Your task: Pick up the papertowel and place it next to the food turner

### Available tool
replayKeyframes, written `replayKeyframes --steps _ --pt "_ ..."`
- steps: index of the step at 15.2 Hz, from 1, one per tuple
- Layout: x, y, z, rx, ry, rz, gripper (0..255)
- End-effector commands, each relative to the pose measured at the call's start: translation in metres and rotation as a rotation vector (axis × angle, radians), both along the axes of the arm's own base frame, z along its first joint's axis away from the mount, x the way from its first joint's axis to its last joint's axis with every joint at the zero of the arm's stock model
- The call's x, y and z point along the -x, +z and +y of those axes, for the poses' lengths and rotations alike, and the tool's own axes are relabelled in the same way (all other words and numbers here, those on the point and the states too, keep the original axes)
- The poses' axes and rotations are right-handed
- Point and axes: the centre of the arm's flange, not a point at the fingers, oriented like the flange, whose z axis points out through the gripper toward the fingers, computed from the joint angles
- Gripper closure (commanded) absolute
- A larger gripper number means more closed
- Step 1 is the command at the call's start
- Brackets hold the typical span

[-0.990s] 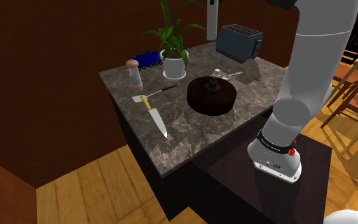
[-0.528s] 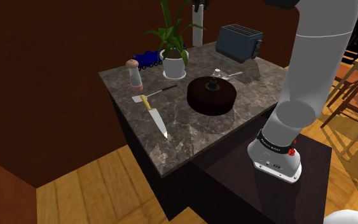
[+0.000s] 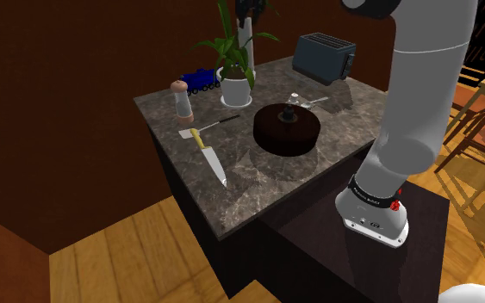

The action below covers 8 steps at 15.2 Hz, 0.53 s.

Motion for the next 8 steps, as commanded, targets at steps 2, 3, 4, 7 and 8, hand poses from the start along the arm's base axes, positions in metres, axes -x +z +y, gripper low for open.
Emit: replayKeyframes --steps 2,3,4,7,8 --pt "-0.022 -0.015 0.031 0.000 -0.001 0.001 255" --pt "-0.029 -0.019 0.041 0.000 -0.001 0.001 255" --pt "-0.036 -0.024 0.051 0.000 -0.001 0.001 255" --pt "-0.058 -0.037 0.081 0.000 -0.001 0.001 255" --pt "-0.065 -0.042 0.091 0.000 -0.001 0.001 255"
